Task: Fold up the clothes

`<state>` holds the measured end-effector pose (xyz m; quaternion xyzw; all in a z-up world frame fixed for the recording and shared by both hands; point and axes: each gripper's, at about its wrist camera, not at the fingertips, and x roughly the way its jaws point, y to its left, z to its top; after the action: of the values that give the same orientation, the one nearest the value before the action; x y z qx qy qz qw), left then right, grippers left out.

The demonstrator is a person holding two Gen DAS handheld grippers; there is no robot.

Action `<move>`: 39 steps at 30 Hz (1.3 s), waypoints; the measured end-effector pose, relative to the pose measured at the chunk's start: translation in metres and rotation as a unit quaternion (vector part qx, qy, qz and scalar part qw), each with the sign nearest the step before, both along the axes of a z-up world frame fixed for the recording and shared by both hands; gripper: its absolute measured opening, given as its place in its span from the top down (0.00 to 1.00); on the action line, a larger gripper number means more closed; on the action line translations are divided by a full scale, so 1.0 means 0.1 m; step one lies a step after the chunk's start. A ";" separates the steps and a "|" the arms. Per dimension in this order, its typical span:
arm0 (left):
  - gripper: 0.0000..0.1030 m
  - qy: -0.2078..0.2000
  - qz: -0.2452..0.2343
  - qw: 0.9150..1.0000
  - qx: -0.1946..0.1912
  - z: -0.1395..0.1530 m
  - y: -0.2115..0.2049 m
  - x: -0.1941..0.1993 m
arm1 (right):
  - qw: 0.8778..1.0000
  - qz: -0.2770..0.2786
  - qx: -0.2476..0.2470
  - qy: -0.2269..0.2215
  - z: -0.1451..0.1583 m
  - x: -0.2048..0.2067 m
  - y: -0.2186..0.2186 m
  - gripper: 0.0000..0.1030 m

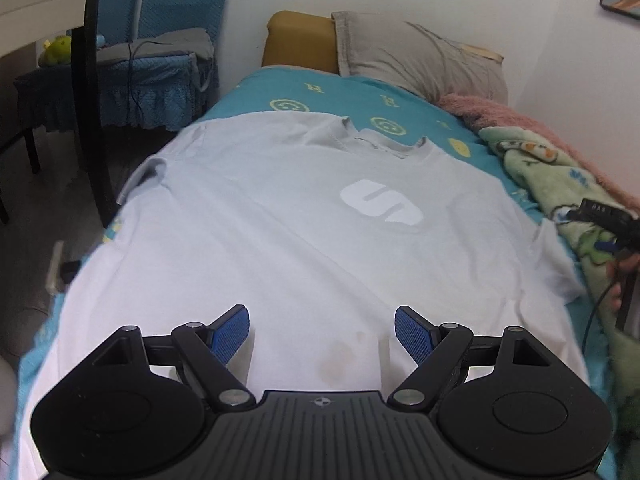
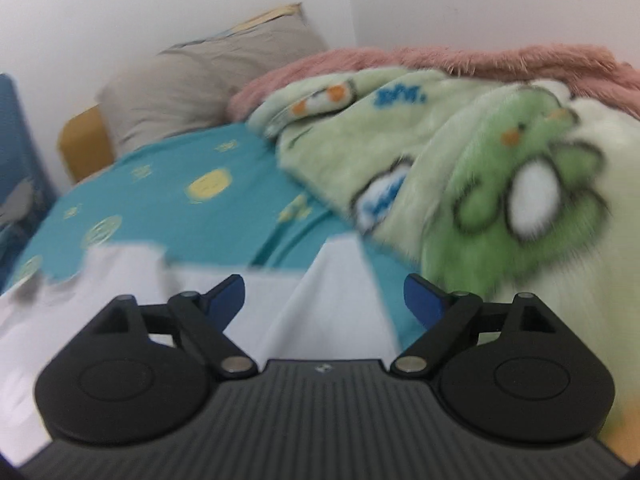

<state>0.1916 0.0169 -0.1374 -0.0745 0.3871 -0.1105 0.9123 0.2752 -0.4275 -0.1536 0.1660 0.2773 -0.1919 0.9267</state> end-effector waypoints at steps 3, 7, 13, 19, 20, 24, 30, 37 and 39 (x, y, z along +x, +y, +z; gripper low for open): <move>0.20 -0.001 -0.015 1.000 -0.002 0.03 -0.05 -0.15 | 1.000 0.017 0.017 -0.006 0.23 -0.52 0.33 0.15; 0.21 0.004 -0.054 0.998 -0.011 0.09 -0.10 -0.34 | 0.998 0.044 0.044 -0.015 0.67 -1.30 0.74 0.15; 0.29 0.035 -0.141 0.988 -0.061 0.13 -0.27 -0.78 | 0.991 0.073 0.079 -0.082 1.10 -2.37 1.09 0.15; 0.41 0.062 -0.229 0.963 -0.128 0.06 -0.63 -1.25 | 0.986 0.035 0.076 -0.144 1.25 -2.97 1.21 0.15; 0.46 0.062 -0.237 0.961 -0.131 0.03 -0.69 -1.29 | 0.985 0.035 0.084 -0.146 1.24 -2.97 1.19 0.15; 0.65 0.058 -0.263 0.957 -0.107 -0.12 -0.90 -1.32 | 0.983 0.034 0.109 -0.140 1.15 -2.95 1.12 0.15; 0.90 0.089 -0.333 0.928 -0.141 -0.24 -1.04 -1.40 | 0.981 0.032 0.147 -0.124 1.00 -2.90 1.03 0.15; 0.86 0.094 -0.318 0.942 -0.054 -0.30 -1.13 -1.57 | 0.976 0.024 0.175 -0.124 0.90 -2.90 0.92 0.15; 0.80 0.091 -0.311 0.944 -0.057 -0.26 -1.09 -1.60 | 0.975 0.023 0.181 -0.125 0.89 -2.90 0.90 0.15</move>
<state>0.0318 -0.0922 -0.1639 -0.0118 0.4651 -0.4033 0.7879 -0.0150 -0.3374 -0.0643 0.3476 0.1935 -0.0948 0.9126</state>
